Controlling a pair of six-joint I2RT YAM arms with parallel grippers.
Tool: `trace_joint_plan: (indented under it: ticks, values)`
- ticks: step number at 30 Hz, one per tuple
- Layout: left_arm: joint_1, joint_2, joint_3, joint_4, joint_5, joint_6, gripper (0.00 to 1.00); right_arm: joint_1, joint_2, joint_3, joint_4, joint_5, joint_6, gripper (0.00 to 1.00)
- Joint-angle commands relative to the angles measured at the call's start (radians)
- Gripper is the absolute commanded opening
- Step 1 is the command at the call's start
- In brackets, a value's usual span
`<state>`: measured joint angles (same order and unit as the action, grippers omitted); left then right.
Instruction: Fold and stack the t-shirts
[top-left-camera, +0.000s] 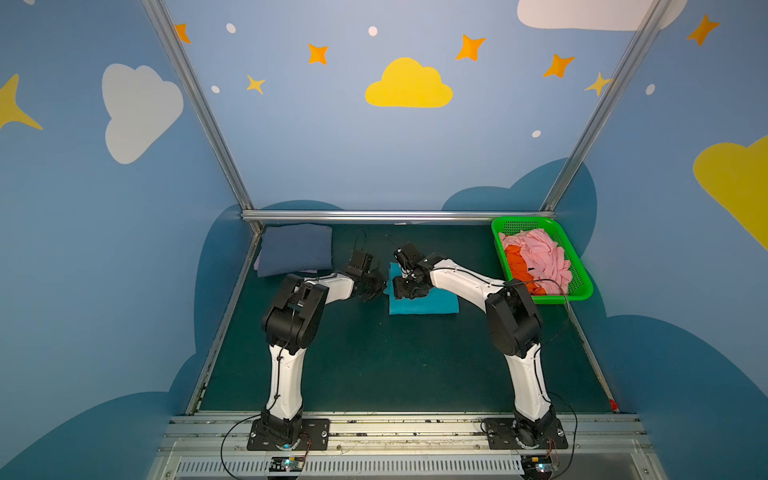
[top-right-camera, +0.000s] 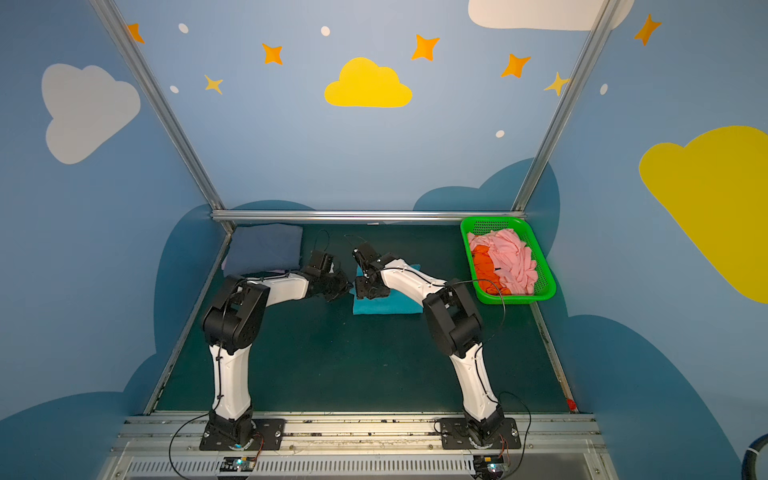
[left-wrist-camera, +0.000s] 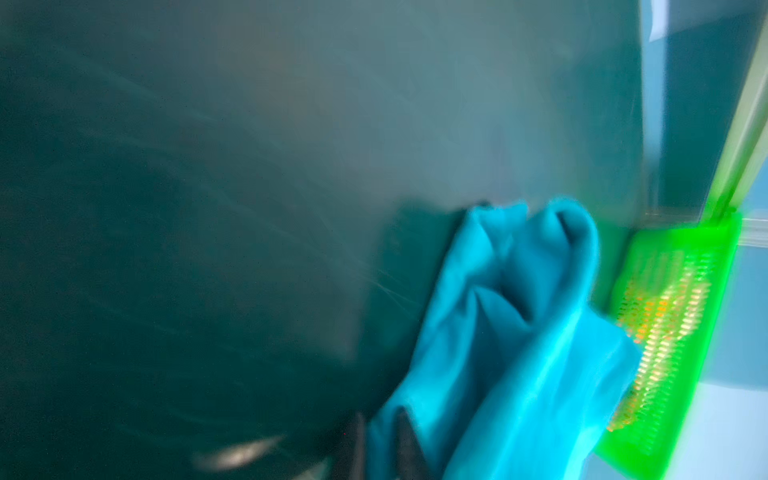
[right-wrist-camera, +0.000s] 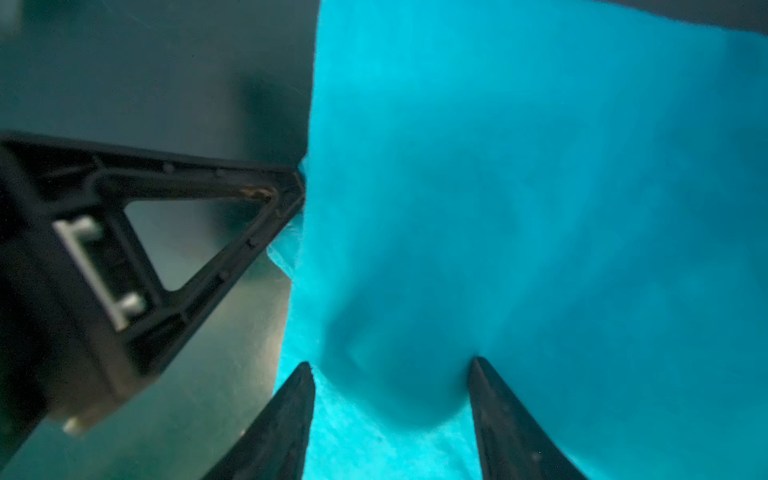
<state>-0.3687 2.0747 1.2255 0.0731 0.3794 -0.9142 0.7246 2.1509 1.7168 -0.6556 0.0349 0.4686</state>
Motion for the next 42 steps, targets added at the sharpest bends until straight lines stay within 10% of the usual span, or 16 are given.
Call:
trace_joint_plan:
  ticks: [1,26,42]
  values:
    - [-0.001,0.003,-0.057,0.086,0.078,-0.073,0.07,0.014,0.003,0.014,-0.003,0.011,0.028,0.6]
    - [-0.033,-0.244,-0.372,0.269,0.125,-0.189,0.04,0.059,-0.137,-0.118,0.05,-0.02,0.15,0.66]
    - [-0.03,-0.278,-0.416,0.24,0.111,-0.172,0.04,0.08,-0.059,-0.082,0.044,-0.045,0.122,0.33]
